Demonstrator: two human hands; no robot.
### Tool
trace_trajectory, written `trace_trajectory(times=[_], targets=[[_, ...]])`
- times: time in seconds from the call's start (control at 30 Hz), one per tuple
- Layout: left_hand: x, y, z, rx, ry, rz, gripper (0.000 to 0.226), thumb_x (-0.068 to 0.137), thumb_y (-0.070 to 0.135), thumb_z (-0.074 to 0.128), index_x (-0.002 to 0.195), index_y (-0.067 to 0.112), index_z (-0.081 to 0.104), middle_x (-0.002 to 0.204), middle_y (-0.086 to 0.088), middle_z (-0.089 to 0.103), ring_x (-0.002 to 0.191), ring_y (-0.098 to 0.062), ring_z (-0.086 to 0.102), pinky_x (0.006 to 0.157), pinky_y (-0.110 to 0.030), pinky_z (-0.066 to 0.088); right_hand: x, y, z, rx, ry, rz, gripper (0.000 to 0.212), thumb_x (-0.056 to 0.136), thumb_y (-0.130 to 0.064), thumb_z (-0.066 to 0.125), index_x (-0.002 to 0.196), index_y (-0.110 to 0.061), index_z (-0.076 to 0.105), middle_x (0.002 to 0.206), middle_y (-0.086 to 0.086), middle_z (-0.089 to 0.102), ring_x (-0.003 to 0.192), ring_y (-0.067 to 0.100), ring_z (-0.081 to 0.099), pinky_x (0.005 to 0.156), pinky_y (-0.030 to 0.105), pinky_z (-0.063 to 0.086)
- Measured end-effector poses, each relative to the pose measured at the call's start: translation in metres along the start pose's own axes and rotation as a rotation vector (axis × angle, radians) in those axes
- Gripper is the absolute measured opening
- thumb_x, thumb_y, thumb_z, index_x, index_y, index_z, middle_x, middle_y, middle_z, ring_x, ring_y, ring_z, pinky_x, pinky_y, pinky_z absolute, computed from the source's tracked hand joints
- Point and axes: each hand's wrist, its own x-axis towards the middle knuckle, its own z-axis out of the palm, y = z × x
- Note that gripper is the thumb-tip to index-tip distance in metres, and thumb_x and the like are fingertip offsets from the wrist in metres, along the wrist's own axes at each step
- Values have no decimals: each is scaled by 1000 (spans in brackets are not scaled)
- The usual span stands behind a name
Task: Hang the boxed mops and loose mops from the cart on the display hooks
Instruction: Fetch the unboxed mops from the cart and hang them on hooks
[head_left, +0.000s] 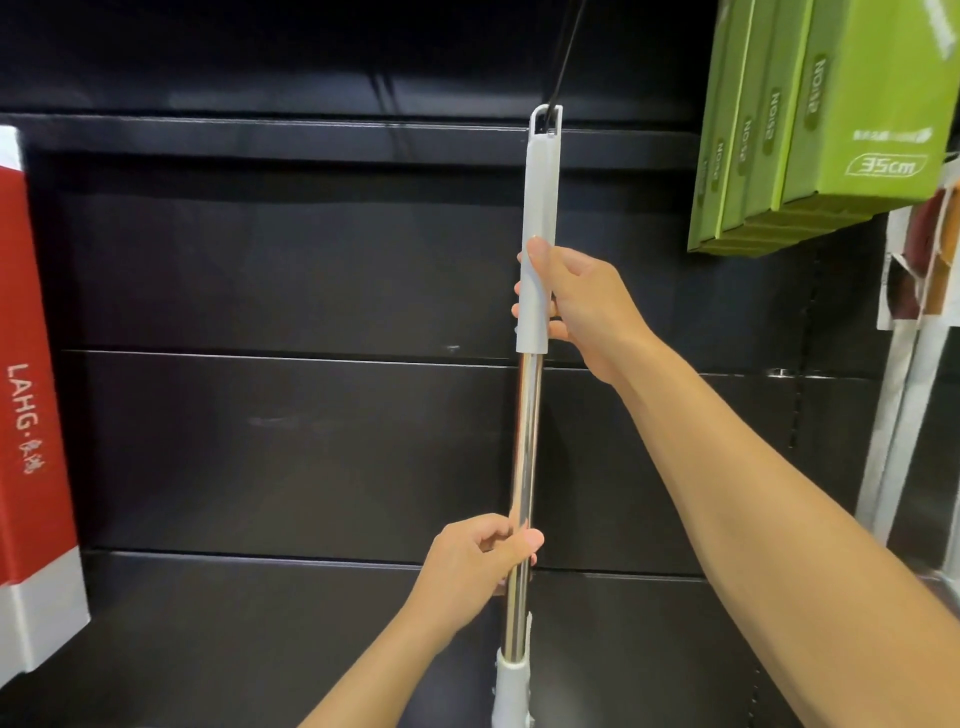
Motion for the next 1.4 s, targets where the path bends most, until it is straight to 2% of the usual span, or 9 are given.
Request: trace_trajectory(times=[0.47, 0.57, 0.67, 0.73, 0.83, 0.9, 1.0, 1.2, 1.4], targets=[[11, -3, 9, 44, -8, -17, 27, 93, 52, 67, 84, 28, 76, 88, 6, 77, 90, -16, 75, 86, -38, 65, 4, 9, 2, 36, 12, 39, 19, 103, -50, 55, 99, -32, 63, 105, 0, 72, 95, 21, 75, 80, 32, 65], [8, 1, 7, 75, -18, -29, 27, 94, 54, 64, 87, 30, 75, 90, 8, 76, 92, -15, 74, 88, -39, 64, -5, 10, 1, -11, 7, 50, 19, 104, -47, 56, 101, -30, 65, 110, 1, 71, 100, 21, 72, 83, 34, 65], [0, 2, 4, 120, -63, -45, 20, 96, 50, 64, 105, 33, 73, 97, 14, 75, 97, -8, 72, 94, -34, 61, -18, 12, -1, -149, 18, 36, 25, 104, -39, 59, 121, -23, 66, 119, -4, 68, 100, 16, 68, 73, 21, 61], [-9, 4, 0, 156, -86, -36, 31, 98, 41, 65, 128, 34, 66, 107, 23, 71, 106, 2, 67, 95, -23, 54, -30, 12, -3, -283, 20, 24, 29, 104, -37, 60, 128, -21, 64, 121, -5, 66, 94, 12, 66, 66, 13, 55], [-24, 9, -11, 278, -83, -7, 50, 101, 37, 62, 149, 32, 50, 135, 16, 65, 127, -6, 62, 105, -28, 48, -54, 11, -8, -546, -22, 13, 35, 103, -38, 60, 133, -21, 61, 127, -3, 66, 93, 9, 66, 69, 10, 47], [-34, 10, -21, 455, -82, 17, 56, 102, 41, 59, 155, 31, 42, 151, 9, 56, 134, -15, 58, 111, -34, 45, -77, 9, -9, -743, -72, 43, 46, 103, -41, 60, 144, -22, 54, 139, -1, 63, 112, 16, 66, 84, 19, 51], [-55, 13, -37, 690, -51, 26, 60, 102, 42, 58, 157, 27, 39, 156, 2, 52, 137, -23, 54, 113, -42, 45, -117, 12, -5, -1047, -119, 101, 59, 102, -45, 59, 154, -20, 43, 152, 3, 54, 132, 29, 59, 102, 39, 52], [-105, 15, -47, 936, -52, 80, 53, 102, 45, 55, 149, 22, 49, 145, -1, 60, 131, -29, 57, 107, -44, 48, -206, 33, 4, -1372, -261, 262, 60, 102, -47, 56, 152, -18, 40, 155, 9, 48, 137, 36, 50, 108, 48, 48], [-142, 12, -22, 988, -113, 97, 51, 99, 53, 56, 141, 24, 52, 138, -2, 62, 126, -29, 59, 109, -50, 48, -286, 43, -12, -1490, -369, 376, 64, 103, -52, 50, 153, -16, 36, 156, 11, 45, 139, 36, 46, 111, 49, 44]])
